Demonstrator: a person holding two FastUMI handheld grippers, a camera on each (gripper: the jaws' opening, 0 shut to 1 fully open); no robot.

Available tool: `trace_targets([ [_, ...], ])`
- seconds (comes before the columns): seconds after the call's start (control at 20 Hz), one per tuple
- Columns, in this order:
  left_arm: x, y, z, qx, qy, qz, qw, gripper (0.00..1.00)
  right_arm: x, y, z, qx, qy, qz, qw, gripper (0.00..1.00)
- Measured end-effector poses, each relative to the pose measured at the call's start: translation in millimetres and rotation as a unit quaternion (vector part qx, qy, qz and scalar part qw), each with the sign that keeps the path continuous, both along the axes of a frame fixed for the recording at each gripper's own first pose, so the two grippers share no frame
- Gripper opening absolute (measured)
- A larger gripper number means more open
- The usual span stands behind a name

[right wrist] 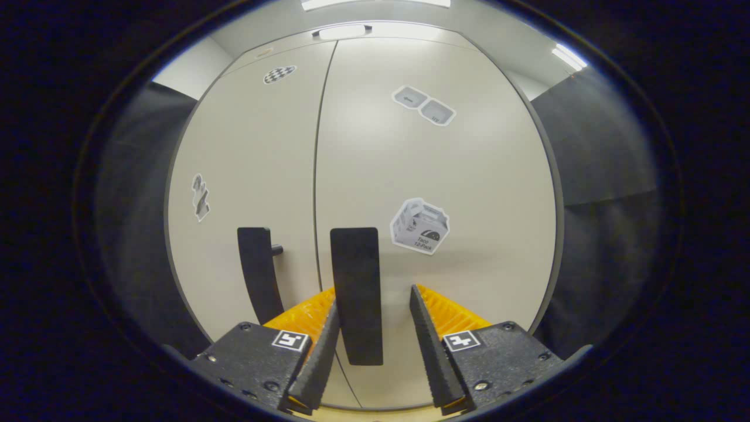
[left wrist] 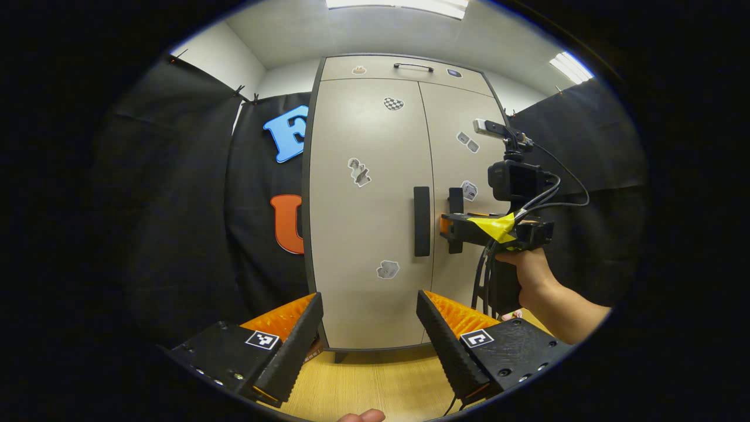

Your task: Open the right door of the double-door shoe cabinet with the right hand, and open the left door with the left hand.

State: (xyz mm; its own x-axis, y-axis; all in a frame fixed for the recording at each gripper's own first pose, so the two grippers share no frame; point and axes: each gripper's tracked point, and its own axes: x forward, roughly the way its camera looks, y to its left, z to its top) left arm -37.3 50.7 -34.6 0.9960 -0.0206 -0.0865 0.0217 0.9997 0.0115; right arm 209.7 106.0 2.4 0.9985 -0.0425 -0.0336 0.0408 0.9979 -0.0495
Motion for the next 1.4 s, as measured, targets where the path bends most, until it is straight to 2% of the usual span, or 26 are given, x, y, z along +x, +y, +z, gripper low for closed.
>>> trace_targets([
  [0.05, 0.5, 0.3, -0.4, -0.002, -0.001, 0.0, 1.0, 0.96, -0.4, 6.2, -2.4, 0.007, 0.004, 0.012, 1.0, 0.64],
  [0.1, 0.7, 0.4, -0.8, -0.003, -0.001, -0.001, 1.0, 0.96, 1.5, 8.5, -2.2, 0.005, 0.002, 0.011, 1.0, 0.45],
  [0.15, 0.7, -0.3, -1.2, -0.005, 0.0, -0.002, 1.0, 0.96, -0.2, 7.0, -2.8, -0.008, 0.005, 0.01, 1.0, 0.36],
  [0.25, 1.0, -1.4, 0.0, -0.004, -0.002, -0.004, 1.0, 0.96, 0.2, 6.8, -2.0, -0.015, 0.004, 0.019, 1.0, 0.24],
  [0.3, 1.1, -0.5, -0.3, -0.004, -0.003, -0.003, 1.0, 0.96, 0.4, 7.6, -1.0, -0.009, 0.004, 0.025, 1.0, 0.15],
  [0.4, 3.4, 0.2, -2.8, -0.007, -0.001, -0.003, 1.0, 0.96, 0.4, 7.9, -1.7, -0.011, 0.007, 0.029, 0.999, 0.1],
  [0.9, 0.0, -2.2, -3.7, -0.011, 0.001, -0.002, 1.0, 0.96, -8.0, 7.0, -1.2, -0.013, 0.01, 0.045, 0.999, 0.1],
  [1.4, -9.4, -27.6, 0.2, -0.012, 0.0, -0.006, 1.0, 0.96, -52.4, 6.4, -0.6, -0.011, 0.021, 0.101, 0.995, 0.1],
])
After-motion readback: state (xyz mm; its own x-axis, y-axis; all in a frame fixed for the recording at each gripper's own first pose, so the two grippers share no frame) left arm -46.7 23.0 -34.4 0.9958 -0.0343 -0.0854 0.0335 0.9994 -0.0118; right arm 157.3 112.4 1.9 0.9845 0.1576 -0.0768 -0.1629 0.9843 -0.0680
